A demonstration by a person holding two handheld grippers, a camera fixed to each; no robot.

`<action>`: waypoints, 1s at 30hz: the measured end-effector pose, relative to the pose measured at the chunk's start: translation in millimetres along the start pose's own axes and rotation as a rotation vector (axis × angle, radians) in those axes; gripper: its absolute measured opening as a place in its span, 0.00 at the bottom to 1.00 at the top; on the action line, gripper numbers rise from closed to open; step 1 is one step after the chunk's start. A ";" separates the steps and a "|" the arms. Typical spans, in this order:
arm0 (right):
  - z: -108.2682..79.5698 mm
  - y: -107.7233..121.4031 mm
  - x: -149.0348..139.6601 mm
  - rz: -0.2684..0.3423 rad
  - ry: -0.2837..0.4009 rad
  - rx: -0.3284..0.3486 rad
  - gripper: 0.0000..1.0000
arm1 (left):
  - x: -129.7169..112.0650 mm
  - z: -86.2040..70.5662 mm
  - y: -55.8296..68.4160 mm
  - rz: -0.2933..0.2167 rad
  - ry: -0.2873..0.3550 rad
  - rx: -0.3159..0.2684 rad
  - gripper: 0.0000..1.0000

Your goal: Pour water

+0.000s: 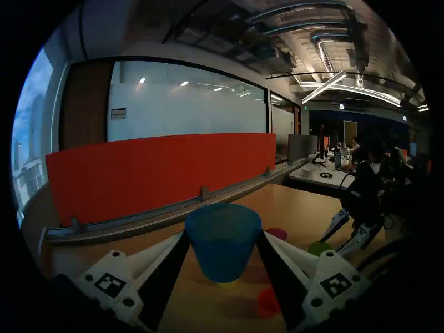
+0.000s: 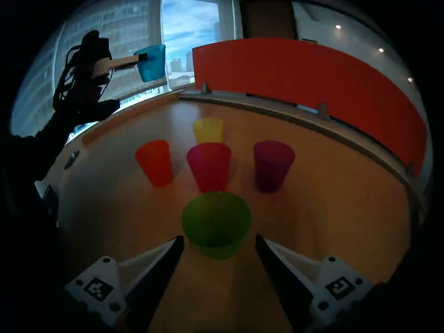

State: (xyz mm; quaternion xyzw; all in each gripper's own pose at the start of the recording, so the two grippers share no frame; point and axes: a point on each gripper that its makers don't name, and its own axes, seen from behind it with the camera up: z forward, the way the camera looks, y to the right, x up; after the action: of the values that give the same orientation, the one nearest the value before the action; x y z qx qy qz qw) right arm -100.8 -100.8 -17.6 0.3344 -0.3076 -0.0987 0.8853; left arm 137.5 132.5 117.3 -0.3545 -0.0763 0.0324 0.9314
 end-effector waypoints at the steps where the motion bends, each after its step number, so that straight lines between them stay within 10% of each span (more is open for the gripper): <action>1: 2.0 -0.4 0.3 -0.003 -0.001 0.001 0.99 | -0.7 0.3 -0.2 -0.001 -0.001 0.000 0.85; 30: 31.6 -3.8 14.8 -0.024 0.032 0.021 0.95 | -1.9 -2.4 -3.6 0.004 -0.003 0.004 0.85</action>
State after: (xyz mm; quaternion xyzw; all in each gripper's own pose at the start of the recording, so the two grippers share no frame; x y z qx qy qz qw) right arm -108.2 -126.1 5.6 0.3487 -0.2903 -0.1005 0.8855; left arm 136.1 128.1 117.6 -0.3528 -0.0769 0.0349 0.9319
